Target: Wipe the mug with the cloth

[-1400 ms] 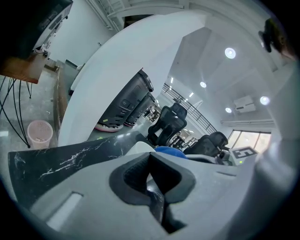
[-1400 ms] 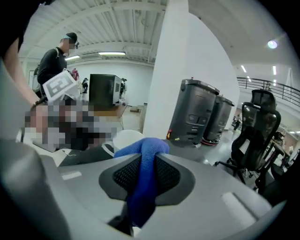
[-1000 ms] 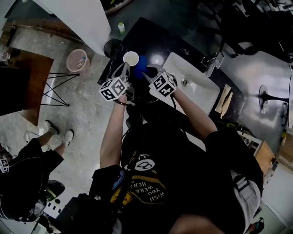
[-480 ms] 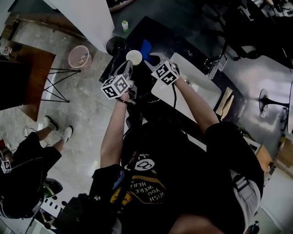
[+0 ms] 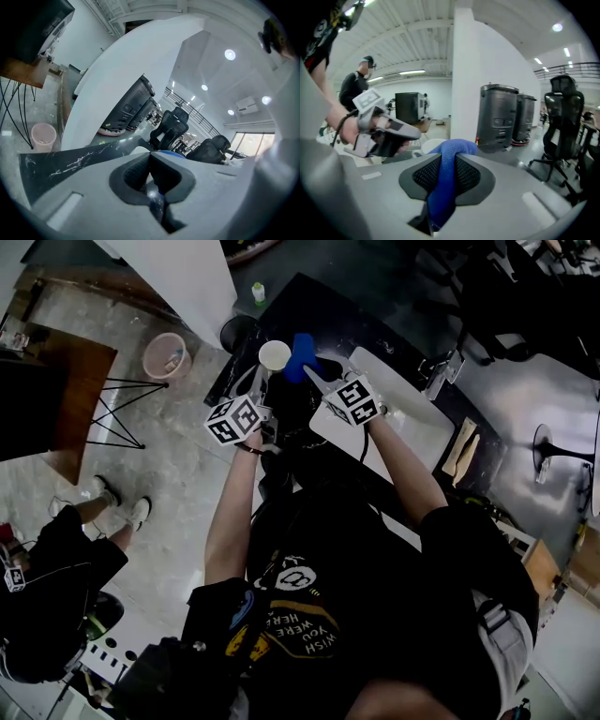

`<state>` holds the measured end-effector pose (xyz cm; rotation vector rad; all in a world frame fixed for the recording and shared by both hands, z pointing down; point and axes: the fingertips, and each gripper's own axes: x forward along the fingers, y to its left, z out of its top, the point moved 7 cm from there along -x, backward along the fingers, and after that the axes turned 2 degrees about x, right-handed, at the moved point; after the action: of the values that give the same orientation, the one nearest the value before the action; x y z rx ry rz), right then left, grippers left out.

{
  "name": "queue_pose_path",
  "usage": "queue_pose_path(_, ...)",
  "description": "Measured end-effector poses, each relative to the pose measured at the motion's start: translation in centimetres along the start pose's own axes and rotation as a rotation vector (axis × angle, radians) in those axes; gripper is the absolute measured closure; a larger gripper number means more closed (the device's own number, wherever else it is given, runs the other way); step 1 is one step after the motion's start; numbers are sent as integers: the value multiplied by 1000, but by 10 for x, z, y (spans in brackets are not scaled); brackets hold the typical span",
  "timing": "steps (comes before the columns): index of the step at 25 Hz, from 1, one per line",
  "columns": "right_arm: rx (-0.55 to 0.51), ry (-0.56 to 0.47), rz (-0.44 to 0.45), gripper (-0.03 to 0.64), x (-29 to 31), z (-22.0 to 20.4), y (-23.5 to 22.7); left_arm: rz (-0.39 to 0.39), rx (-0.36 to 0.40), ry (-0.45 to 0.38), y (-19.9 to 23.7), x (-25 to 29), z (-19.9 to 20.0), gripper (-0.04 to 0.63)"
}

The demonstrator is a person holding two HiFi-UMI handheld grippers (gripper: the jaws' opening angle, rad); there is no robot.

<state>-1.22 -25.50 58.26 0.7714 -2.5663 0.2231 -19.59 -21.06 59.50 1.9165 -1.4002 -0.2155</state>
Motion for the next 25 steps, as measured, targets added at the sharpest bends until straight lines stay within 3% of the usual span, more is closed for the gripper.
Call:
queue_pose_path(2, 119, 37, -82, 514, 10, -14, -17, 20, 4, -14, -1, -8, 2, 592)
queue_pose_path(4, 213, 88, -119, 404, 13, -31, -27, 37, 9, -22, -3, -17, 2, 592)
queue_pose_path(5, 240, 82, -134, 406, 8, -34, -30, 44, 17, -25, -6, -21, 2, 592)
queue_pose_path(8, 275, -22, -179, 480, -22, -22, -29, 62, 57, -36, -15, -36, 1, 592)
queue_pose_path(11, 282, -129, -212, 614, -52, -2, -19, 104, 147, -49, -28, -54, -2, 592)
queue_pose_path(14, 248, -181, -205, 614, -72, 14, 5, 126, 289, -26, -47, -74, -8, 592)
queue_pose_path(17, 188, -164, -205, 615, -83, 16, 33, 114, 386, -5, -66, -101, -14, 592)
queue_pose_path(25, 206, -184, -239, 615, -132, 18, 100, 81, 422, -30, -97, -163, -29, 591)
